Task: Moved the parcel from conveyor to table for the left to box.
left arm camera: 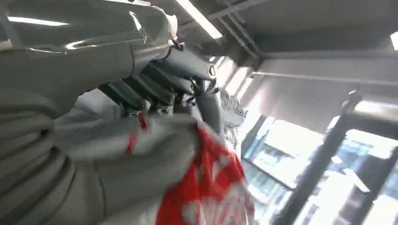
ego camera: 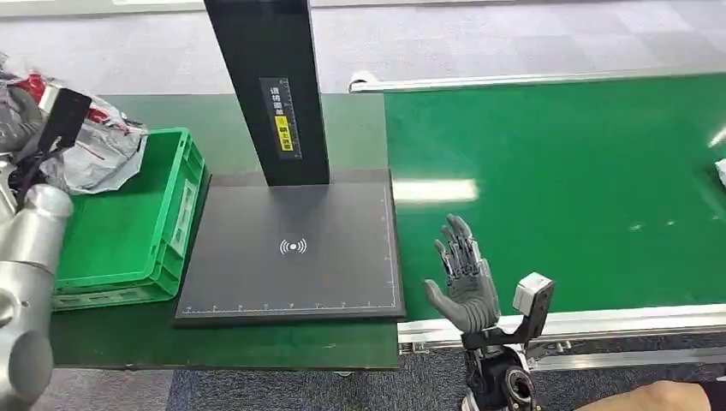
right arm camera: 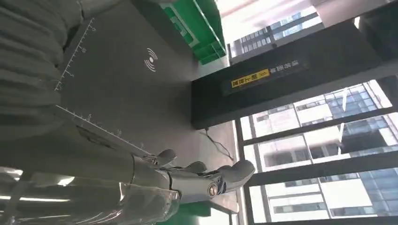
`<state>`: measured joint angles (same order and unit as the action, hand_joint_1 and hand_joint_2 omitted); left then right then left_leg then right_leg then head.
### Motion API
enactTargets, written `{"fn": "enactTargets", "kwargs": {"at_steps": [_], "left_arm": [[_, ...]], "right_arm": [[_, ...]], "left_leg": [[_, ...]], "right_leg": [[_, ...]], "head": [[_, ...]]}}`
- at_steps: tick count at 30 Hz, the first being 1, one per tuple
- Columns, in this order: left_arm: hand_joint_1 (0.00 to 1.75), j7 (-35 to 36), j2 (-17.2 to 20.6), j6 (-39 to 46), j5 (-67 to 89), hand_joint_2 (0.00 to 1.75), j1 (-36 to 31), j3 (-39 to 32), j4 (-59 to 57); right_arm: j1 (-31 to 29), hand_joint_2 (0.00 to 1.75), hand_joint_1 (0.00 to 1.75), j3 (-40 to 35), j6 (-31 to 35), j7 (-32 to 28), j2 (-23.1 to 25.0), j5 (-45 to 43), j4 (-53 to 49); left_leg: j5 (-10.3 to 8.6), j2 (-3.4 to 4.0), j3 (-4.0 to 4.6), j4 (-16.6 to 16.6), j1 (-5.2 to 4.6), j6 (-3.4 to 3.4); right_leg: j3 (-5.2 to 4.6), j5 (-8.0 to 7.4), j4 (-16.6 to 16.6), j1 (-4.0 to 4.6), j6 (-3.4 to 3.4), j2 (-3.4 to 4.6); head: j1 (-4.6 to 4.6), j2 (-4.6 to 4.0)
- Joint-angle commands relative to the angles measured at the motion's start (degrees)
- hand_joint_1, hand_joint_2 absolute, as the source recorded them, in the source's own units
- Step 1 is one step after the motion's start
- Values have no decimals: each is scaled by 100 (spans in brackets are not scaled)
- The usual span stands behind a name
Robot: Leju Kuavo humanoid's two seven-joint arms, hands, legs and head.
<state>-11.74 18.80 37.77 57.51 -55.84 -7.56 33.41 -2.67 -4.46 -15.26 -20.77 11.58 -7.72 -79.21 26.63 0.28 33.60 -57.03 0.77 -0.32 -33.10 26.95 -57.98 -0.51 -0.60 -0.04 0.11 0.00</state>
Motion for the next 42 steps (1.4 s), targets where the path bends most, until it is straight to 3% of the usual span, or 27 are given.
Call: {"fn": "enactTargets", "kwargs": {"at_steps": [1,12,31,33,35,36,38,42], "left_arm": [[0,-130,63,127,-6,175,-270,-333,-982],[0,-459,-187,-153,-143,175,-173,-461,-846],[0,-459,-187,-153,-143,175,-173,-461,-846],[0,-822,-311,-434,-526,175,-74,-662,-591],[0,-1405,-617,-1187,-1313,175,168,-863,-7],[0,-1616,-878,-1978,-2016,175,472,-921,596],[0,-1624,-1184,-2778,-2847,175,1192,-665,1745],[0,-1576,-1648,-3498,-4464,175,3466,331,4303]], "right_arm": [[27,175,0,-75,20,-6,-48,2,442],[73,175,0,69,91,-30,-76,-2,376],[73,175,0,69,91,-30,-76,-2,376],[56,175,0,91,107,-18,-65,17,411],[12,175,0,113,115,-18,-80,37,487],[-4,175,0,140,120,-40,-89,52,534],[-11,175,0,164,113,-75,-101,75,596],[111,175,0,95,160,-96,-147,103,620]], "left_leg": [[-1,-6,-13,8,3,3],[-2,-13,-3,5,1,2],[-2,-12,-7,8,1,3],[-1,-10,-6,7,2,3],[-3,-15,-10,11,1,4],[-5,-21,-7,11,1,4],[-10,-37,-12,20,-1,7],[-9,-15,-45,48,-13,11]], "right_leg": [[17,0,12,4,2,-5],[8,0,9,2,1,-10],[11,-1,12,2,2,-10],[10,-1,11,3,1,-7],[16,-1,15,2,1,-12],[16,-1,16,2,0,-18],[26,-2,27,0,-1,-34],[50,-7,53,-12,-5,-13]], "head": [[2,-2],[0,-2],[0,0],[0,-2],[0,-2],[0,-2],[-2,-2],[0,0]]}}
